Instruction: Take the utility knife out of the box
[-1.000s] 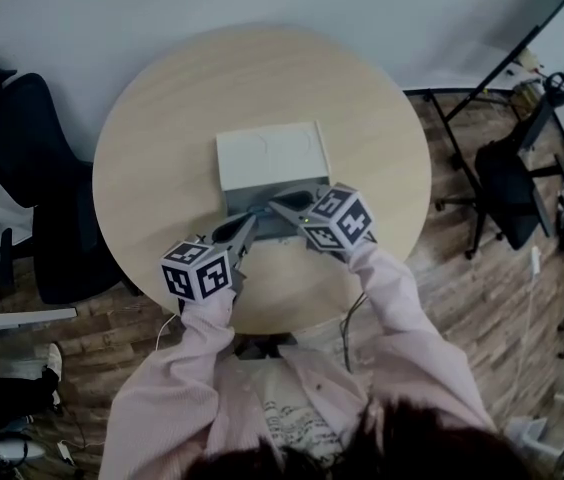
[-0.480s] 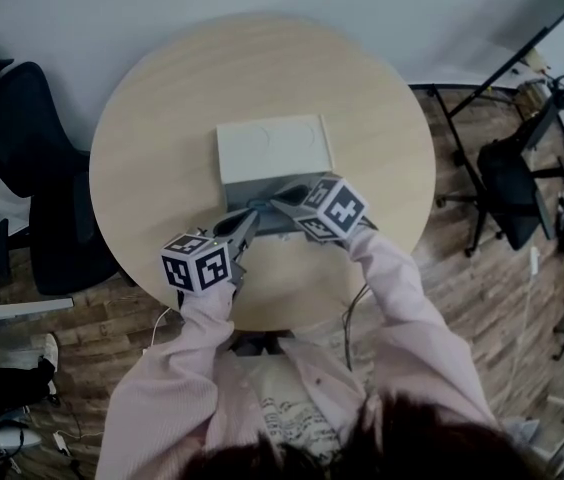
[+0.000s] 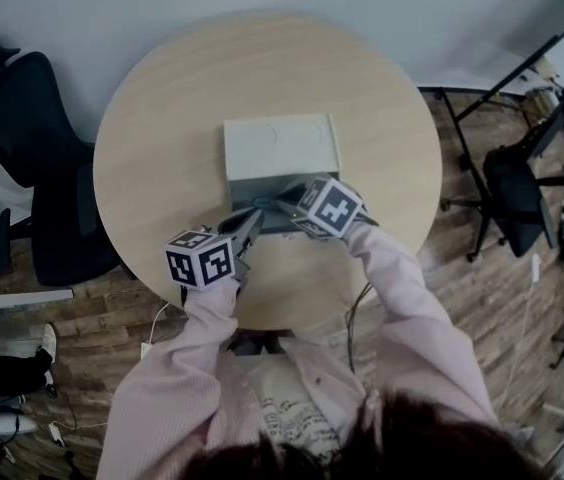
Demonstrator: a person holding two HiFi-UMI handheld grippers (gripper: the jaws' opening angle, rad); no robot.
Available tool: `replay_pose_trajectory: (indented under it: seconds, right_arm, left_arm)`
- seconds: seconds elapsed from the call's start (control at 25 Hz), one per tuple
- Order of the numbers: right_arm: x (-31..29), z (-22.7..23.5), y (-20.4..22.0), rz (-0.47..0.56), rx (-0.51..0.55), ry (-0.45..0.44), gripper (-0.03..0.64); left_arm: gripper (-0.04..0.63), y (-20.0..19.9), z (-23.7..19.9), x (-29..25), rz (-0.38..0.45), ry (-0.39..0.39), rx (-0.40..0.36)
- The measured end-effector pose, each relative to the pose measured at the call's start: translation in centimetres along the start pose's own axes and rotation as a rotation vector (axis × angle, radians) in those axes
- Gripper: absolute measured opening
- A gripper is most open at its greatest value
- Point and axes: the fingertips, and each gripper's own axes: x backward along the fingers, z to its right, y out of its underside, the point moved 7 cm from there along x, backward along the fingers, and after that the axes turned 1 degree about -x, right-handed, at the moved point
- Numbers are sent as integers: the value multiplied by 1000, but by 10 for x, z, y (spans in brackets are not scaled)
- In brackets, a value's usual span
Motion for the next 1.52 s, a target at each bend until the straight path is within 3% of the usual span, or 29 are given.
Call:
replay_pose_trajectory:
  seconds: [0.36,0.76,1.52]
  right_arm:
    - [-7,-5,1,-77,29,-28,94]
    - [-20,-3,6,-136,138,-31,171]
    - [-43,-6,8,-267,263,-46,189]
  left_arm:
    - [8,3,-1,-4,-3,14,18]
    - [8,5,3,-5,1,11,43]
    - [7,5,-2,-3,7,18,90]
